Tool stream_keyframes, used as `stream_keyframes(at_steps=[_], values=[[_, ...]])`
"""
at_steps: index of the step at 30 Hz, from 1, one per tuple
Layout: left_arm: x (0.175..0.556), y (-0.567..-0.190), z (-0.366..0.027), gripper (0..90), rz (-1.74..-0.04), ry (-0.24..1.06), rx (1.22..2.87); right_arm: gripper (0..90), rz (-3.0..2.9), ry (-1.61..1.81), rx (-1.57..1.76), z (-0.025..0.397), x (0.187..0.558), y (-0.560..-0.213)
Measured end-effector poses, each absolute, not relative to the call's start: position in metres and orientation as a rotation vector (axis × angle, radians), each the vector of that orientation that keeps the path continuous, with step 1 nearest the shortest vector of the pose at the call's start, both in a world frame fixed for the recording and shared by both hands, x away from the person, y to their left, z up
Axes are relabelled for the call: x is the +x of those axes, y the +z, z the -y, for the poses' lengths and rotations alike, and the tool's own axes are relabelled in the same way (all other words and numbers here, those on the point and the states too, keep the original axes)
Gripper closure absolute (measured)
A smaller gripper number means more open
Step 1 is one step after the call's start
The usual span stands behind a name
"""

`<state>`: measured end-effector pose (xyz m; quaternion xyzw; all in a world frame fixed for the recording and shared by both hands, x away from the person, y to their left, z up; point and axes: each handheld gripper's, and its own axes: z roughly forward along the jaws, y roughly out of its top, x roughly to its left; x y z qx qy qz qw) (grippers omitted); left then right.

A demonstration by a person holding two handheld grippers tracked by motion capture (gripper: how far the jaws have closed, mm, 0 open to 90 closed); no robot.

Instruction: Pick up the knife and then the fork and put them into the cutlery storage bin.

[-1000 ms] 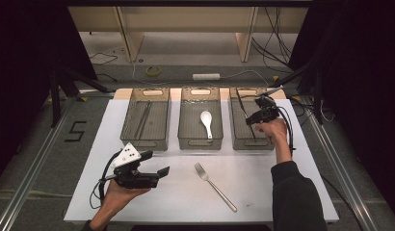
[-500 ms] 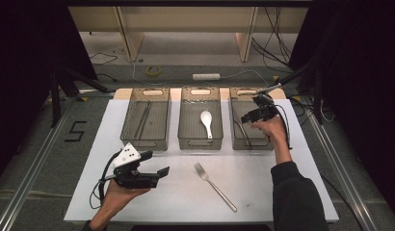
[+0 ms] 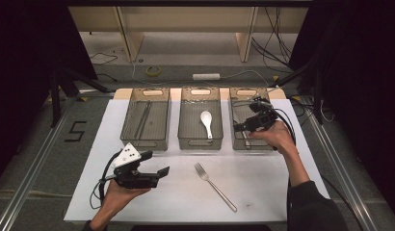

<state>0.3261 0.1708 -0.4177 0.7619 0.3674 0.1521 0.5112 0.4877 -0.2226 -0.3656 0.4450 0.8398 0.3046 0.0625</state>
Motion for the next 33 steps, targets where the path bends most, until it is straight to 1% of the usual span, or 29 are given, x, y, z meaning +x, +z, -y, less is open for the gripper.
stream_keyframes(at_steps=[7,8,11,15,24,33], values=[[0.326,-0.417,-0.172,15.7,-0.886,0.369,1.818,30.5,-2.6,0.909,1.15,0.204,0.444,-0.36],[0.326,-0.417,-0.172,15.7,-0.886,0.369,1.818,30.5,-2.6,0.909,1.15,0.204,0.444,-0.36],[0.326,-0.417,-0.172,15.6,-0.879,0.37,1.818,30.4,-2.649,0.902,1.071,0.195,0.423,-0.365],[0.325,-0.417,-0.172,15.6,-0.875,0.375,1.813,31.0,-2.676,0.93,1.055,0.19,0.407,-0.371],[0.325,-0.417,-0.172,15.6,-0.879,0.371,1.809,29.9,-2.743,0.865,0.998,0.178,0.395,-0.385],[0.325,-0.417,-0.172,15.6,-0.877,0.373,1.813,30.7,-2.785,0.835,0.967,0.17,0.389,-0.39]])
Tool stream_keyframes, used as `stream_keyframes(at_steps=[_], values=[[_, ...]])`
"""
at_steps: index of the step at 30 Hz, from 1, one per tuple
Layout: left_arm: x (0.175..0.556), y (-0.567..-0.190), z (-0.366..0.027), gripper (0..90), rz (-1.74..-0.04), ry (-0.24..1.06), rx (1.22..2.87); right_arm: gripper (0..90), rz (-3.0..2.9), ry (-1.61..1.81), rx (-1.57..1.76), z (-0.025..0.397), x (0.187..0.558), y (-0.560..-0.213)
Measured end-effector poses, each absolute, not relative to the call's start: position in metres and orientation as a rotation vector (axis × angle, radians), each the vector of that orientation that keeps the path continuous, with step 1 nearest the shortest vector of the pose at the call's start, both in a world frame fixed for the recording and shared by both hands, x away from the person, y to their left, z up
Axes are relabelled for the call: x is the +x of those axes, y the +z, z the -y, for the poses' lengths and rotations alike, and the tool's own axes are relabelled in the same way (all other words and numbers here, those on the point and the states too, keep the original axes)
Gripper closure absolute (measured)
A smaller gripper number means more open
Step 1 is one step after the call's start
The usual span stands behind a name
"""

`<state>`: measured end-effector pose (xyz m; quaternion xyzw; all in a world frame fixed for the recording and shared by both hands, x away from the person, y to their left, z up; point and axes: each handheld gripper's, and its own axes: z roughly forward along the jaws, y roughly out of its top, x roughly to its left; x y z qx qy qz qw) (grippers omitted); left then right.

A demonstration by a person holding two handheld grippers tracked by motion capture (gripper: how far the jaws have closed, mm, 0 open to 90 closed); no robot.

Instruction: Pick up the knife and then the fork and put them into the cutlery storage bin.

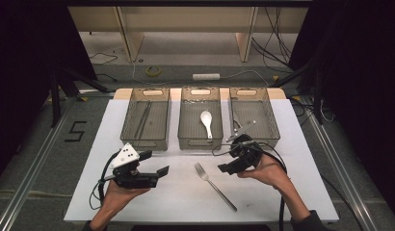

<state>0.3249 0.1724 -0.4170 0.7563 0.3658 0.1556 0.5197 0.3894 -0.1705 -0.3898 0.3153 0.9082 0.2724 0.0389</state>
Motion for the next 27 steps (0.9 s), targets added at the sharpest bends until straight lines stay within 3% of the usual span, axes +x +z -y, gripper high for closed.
stream_keyframes(at_steps=[10,27], values=[[0.324,-0.417,-0.173,15.6,-0.878,0.376,1.804,34.2,-2.879,0.719,0.884,0.152,0.378,-0.405],[0.324,-0.416,-0.173,15.6,-0.877,0.377,1.807,51.1,-2.994,0.517,0.755,0.131,0.368,-0.438]])
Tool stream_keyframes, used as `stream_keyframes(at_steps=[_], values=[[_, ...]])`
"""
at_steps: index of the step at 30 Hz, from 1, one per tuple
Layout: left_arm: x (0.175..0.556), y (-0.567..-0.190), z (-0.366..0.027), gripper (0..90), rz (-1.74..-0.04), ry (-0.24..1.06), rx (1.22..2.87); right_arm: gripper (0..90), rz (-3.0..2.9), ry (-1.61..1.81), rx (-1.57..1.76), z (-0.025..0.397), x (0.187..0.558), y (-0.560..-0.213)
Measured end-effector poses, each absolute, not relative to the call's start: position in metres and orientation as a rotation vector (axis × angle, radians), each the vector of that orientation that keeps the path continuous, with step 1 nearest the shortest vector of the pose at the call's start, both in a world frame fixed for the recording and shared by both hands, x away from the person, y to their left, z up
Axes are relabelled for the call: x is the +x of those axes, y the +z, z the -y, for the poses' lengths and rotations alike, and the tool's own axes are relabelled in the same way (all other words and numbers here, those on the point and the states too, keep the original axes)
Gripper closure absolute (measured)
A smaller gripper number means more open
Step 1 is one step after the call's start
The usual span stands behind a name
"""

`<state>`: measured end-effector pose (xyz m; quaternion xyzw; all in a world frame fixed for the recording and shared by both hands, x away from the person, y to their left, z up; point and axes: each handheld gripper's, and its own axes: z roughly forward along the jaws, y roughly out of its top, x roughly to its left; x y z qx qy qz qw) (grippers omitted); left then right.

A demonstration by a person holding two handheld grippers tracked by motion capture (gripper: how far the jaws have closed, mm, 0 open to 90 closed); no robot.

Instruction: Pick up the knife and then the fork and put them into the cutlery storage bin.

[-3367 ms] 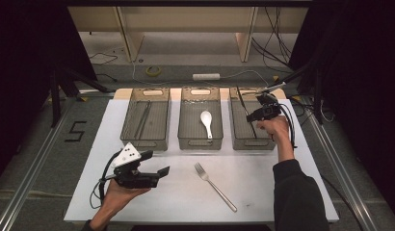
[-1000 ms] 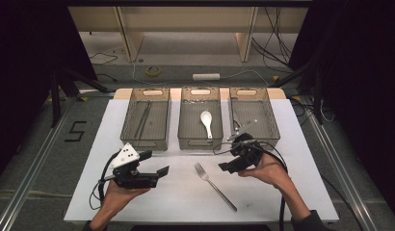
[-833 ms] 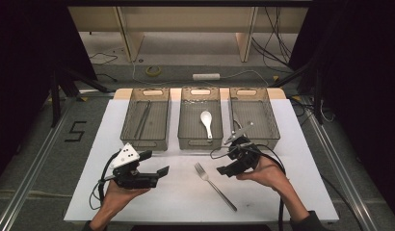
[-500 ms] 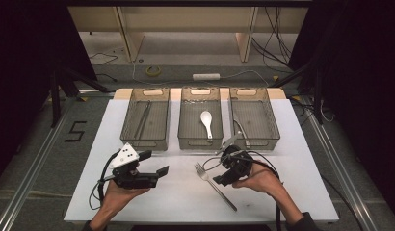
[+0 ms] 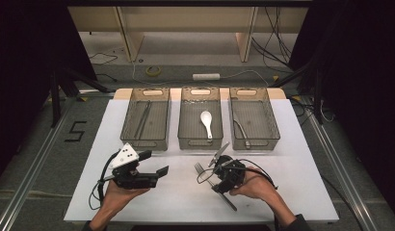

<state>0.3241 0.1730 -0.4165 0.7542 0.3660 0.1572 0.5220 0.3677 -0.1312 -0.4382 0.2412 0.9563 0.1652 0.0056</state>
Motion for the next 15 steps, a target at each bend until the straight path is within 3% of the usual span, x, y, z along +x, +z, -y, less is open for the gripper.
stream_keyframes(at_steps=[15], values=[[0.324,-0.416,-0.173,15.6,-0.877,0.378,1.807,63.9,-3.013,0.457,0.736,0.126,0.368,-0.451]])
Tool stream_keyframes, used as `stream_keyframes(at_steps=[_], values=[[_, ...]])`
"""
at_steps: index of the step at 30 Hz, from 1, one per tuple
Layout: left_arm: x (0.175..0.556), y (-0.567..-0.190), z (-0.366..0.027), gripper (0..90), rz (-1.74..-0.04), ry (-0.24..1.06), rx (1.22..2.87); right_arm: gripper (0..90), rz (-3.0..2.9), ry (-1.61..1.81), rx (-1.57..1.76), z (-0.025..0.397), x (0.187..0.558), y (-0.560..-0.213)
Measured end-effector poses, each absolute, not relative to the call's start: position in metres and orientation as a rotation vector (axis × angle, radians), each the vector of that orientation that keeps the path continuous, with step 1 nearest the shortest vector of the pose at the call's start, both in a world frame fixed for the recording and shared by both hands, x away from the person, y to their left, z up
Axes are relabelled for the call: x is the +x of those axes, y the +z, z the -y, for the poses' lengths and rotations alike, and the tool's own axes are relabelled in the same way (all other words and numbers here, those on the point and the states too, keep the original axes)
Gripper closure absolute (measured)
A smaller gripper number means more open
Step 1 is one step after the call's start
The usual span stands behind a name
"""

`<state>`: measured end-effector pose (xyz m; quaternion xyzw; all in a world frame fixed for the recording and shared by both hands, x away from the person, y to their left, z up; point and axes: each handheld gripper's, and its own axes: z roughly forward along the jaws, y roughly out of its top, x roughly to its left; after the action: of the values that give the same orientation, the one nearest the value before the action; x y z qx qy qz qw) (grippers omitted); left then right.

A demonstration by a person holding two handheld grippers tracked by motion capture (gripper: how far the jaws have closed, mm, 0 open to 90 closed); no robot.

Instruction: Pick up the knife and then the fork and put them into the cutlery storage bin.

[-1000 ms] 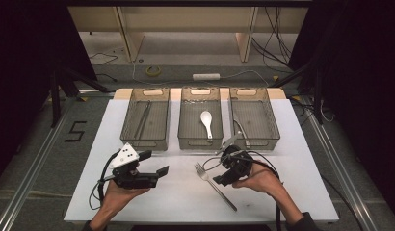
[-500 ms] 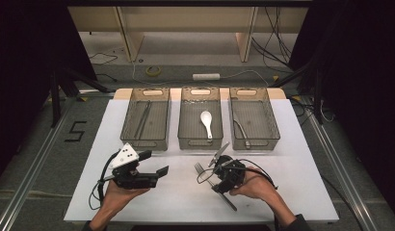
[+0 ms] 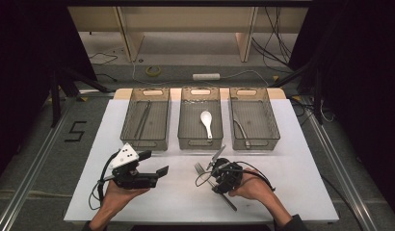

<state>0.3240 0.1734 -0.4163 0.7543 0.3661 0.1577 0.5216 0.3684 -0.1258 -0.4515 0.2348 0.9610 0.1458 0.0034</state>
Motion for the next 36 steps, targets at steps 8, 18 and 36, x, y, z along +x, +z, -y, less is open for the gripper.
stream_keyframes(at_steps=[8,18,36], values=[[0.324,-0.4166,-0.1734,15.6,-0.878,0.378,1.809,67.4,-3.019,0.439,0.727,0.1234,0.3677,-0.4535],[0.324,-0.4166,-0.1734,15.6,-0.878,0.378,1.809,70.7,-3.018,0.404,0.692,0.12,0.3664,-0.4584],[0.3236,-0.4167,-0.173,15.6,-0.876,0.38,1.814,79.5,-3.016,0.367,0.653,0.1181,0.3677,-0.4588]])
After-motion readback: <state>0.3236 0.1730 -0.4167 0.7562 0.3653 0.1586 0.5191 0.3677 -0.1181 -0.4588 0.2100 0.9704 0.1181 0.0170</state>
